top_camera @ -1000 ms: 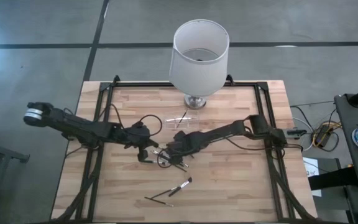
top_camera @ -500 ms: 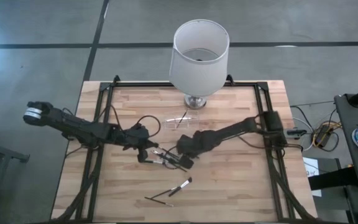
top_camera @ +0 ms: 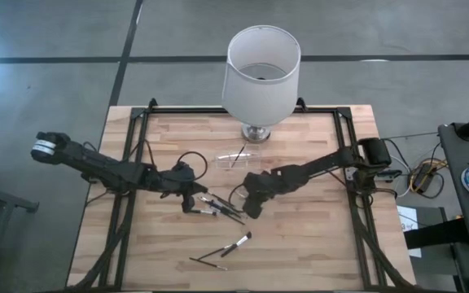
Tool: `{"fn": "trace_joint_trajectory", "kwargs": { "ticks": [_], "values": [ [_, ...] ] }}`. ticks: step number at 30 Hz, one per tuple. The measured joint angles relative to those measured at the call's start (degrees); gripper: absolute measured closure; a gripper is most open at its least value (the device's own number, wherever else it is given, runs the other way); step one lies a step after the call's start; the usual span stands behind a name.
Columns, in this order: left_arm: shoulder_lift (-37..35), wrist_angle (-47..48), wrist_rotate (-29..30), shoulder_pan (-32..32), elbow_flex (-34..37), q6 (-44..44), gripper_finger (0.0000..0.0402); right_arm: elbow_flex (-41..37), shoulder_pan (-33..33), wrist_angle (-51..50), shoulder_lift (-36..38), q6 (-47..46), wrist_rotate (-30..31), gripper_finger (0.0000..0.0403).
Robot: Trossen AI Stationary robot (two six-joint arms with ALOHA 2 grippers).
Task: Put items in baskets/containers
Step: Put the eyeshadow brush into the transparent organizer
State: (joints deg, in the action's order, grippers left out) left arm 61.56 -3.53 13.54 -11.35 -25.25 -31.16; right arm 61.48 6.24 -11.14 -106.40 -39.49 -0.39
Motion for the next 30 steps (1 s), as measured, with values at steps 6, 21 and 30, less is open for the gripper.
{"fn": "trace_joint_trajectory", "kwargs": {
  "ticks": [6,21,30],
  "values": [
    [0.0,-2.6,1.6,0.7,0.4,-0.4,0.0399,2.7,0.0,0.3,0.1,4.0,3.5,0.039],
    [-3.6,-47.5,0.6,6.4,17.6,-19.2,0.0375,0.3,-2.1,22.4,5.3,-1.6,12.5,0.039],
    [-2.4,-46.4,1.5,8.8,12.4,-19.2,0.026,2.3,-3.5,23.9,4.3,-5.8,12.1,0.039]
  ]
}}
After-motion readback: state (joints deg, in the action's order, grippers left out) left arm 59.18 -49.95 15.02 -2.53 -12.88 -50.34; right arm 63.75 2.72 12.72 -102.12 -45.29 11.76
